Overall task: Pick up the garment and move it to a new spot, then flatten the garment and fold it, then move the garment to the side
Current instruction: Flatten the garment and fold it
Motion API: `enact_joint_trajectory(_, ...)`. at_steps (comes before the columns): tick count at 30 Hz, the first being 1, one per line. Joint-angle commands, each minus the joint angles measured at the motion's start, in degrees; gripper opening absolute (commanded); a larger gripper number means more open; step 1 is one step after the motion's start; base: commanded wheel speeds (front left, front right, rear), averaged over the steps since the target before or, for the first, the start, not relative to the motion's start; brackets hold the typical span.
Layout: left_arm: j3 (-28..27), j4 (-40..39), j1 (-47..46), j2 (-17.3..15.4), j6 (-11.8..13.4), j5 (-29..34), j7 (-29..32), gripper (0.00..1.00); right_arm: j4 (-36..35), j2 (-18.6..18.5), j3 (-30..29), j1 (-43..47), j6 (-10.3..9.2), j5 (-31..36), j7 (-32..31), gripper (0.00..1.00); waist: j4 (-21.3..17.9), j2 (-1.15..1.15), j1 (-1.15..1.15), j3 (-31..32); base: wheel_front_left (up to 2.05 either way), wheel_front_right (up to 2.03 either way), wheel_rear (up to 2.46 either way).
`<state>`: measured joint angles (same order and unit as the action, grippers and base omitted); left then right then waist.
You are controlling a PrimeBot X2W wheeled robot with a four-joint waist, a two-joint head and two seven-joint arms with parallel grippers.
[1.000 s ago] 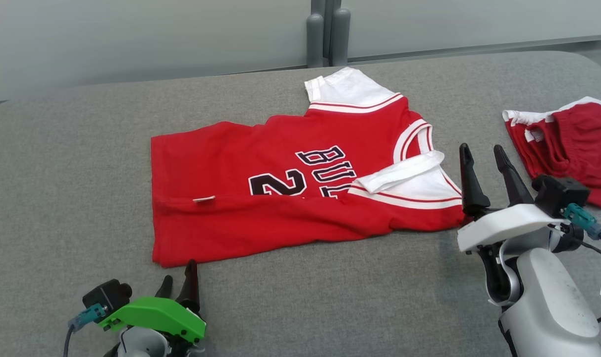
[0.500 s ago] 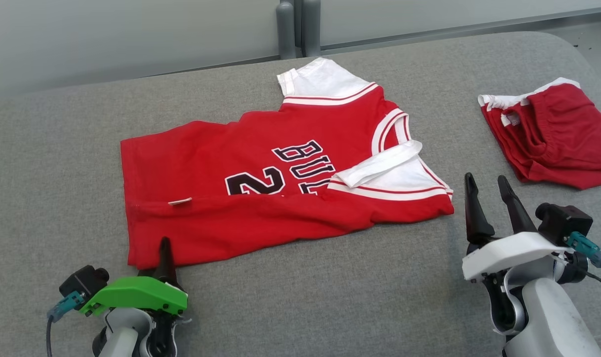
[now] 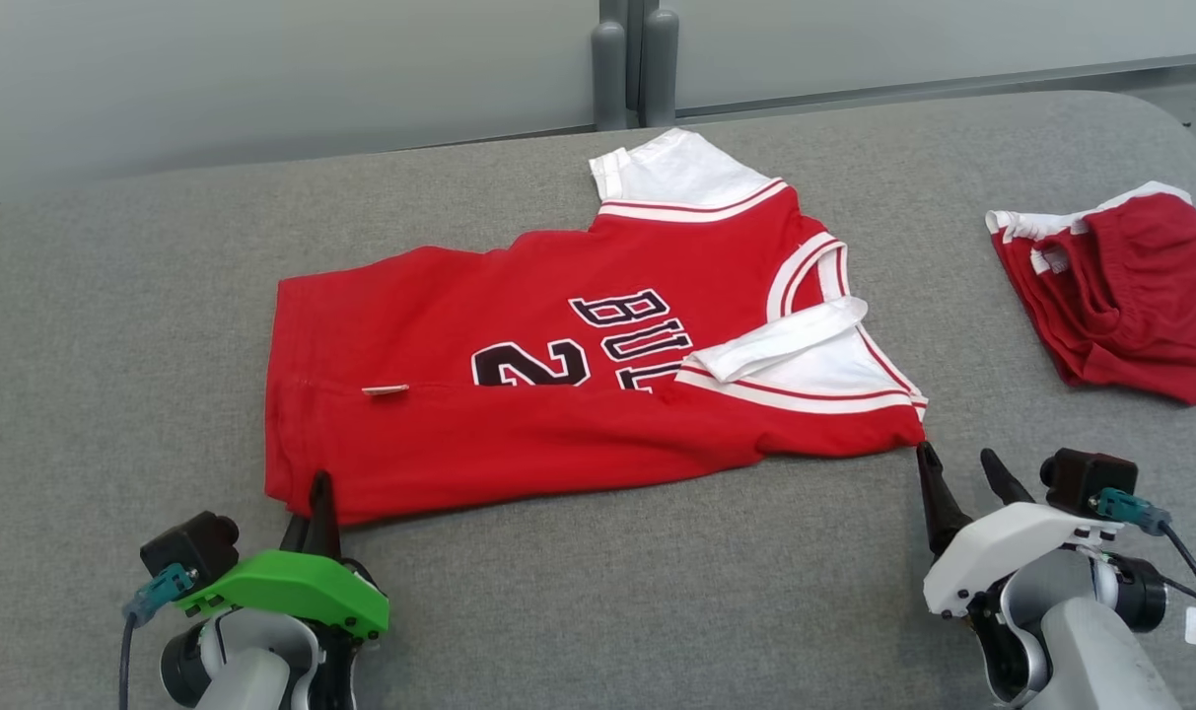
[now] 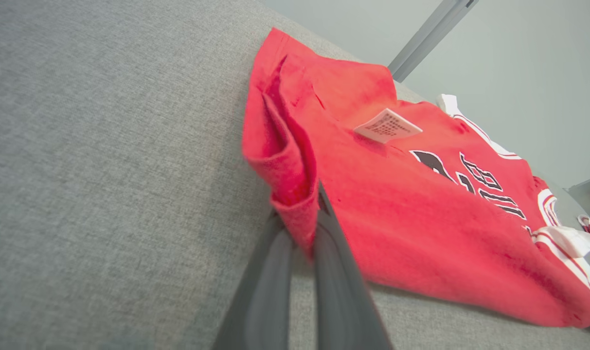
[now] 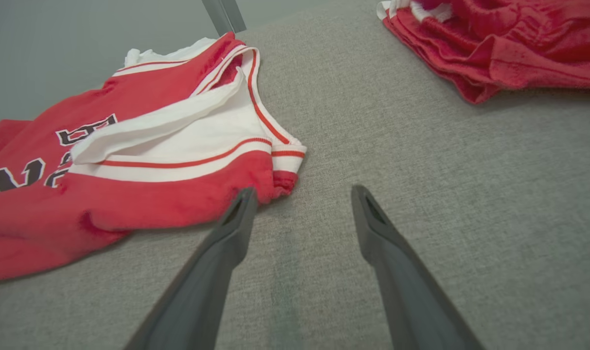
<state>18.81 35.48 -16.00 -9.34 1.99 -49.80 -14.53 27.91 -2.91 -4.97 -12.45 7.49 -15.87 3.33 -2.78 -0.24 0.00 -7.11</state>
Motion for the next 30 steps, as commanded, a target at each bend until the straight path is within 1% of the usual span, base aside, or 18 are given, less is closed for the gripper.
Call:
enact_joint_trajectory(1,0.03,-0.51,0.73,-0.29,0.43,0.26,-0.21,0.0,1.55,-0.07,0.53,-1.26,0.01,-0.7,-0.59,1.0,0.61,0.24,0.0,0.11,0.0,0.0,0.0)
enact_joint_trajectory(5,0.49,-1.14,1.19,-0.02,0.64,0.58,-0.11,0.0,5.98,-0.09,1.67,-3.31,0.0,-2.95,-0.87,1.0,1.31,0.24,0.0,-0.02,0.0,0.0,0.0)
enact_joint_trajectory(10,0.88,-1.65,0.75,0.05,0.8,0.63,0.25,0.0,11.23,-0.07,2.75,-6.54,0.0,-5.96,0.69,1.0,2.08,0.24,0.0,-0.38,0.0,0.0,0.0)
enact_joint_trajectory(15,0.91,-2.01,0.15,-0.26,0.77,0.61,0.36,0.0,14.24,-0.09,4.06,-9.06,0.0,-9.85,1.97,1.0,2.46,0.24,0.0,-0.76,0.0,0.0,0.0)
enact_joint_trajectory(16,0.88,-2.15,0.13,-0.37,0.9,0.56,0.34,0.0,16.32,-0.1,4.27,-10.21,0.0,-10.92,1.98,1.0,2.51,0.24,0.0,-0.9,0.0,0.0,0.0)
enact_joint_trajectory(20,1.03,-2.52,0.21,-0.31,1.14,0.53,0.5,0.0,20.52,-0.06,4.64,-12.62,0.0,-12.24,2.56,1.0,2.65,0.24,0.0,-1.16,0.0,0.0,0.0)
enact_joint_trajectory(21,1.06,-2.56,0.2,-0.32,1.17,0.47,0.55,0.0,21.54,-0.06,4.83,-13.2,0.0,-12.49,2.77,0.92,2.68,0.24,0.0,-1.21,0.0,0.0,0.0)
enact_joint_trajectory(22,1.06,-2.61,0.18,-0.32,1.18,0.42,0.49,0.0,22.31,-0.05,5.07,-13.73,0.0,-12.79,3.04,0.64,2.7,0.24,0.0,-1.24,0.0,0.0,0.0)
enact_joint_trajectory(23,1.09,-2.66,0.16,-0.33,1.21,0.38,0.48,0.0,23.0,-0.04,5.38,-14.33,0.0,-13.03,3.5,0.4,2.71,0.24,0.0,-1.26,0.0,0.0,0.0)
enact_joint_trajectory(24,1.11,-2.69,0.15,-0.34,1.26,0.35,0.48,0.0,23.65,-0.04,5.62,-14.84,0.0,-13.17,3.92,0.29,2.72,0.24,0.0,-1.26,0.0,0.0,0.0)
enact_joint_trajectory(25,1.15,-2.7,0.17,-0.32,1.29,0.31,0.49,0.0,24.2,-0.04,5.86,-15.29,0.0,-13.26,4.46,0.06,2.72,0.24,0.0,-1.25,0.0,0.0,0.0)
enact_joint_trajectory(26,1.16,-2.72,0.2,-0.33,1.33,0.28,0.48,0.0,24.67,-0.04,6.1,-15.76,0.0,-13.29,5.07,0.0,2.73,0.24,0.0,-1.22,0.0,0.0,0.0)
enact_joint_trajectory(30,1.19,-3.16,0.65,-0.43,1.02,0.21,0.32,0.0,25.13,-0.22,6.55,-16.66,-0.01,-12.1,7.5,0.0,2.73,0.24,0.0,-0.94,0.0,0.0,0.0)
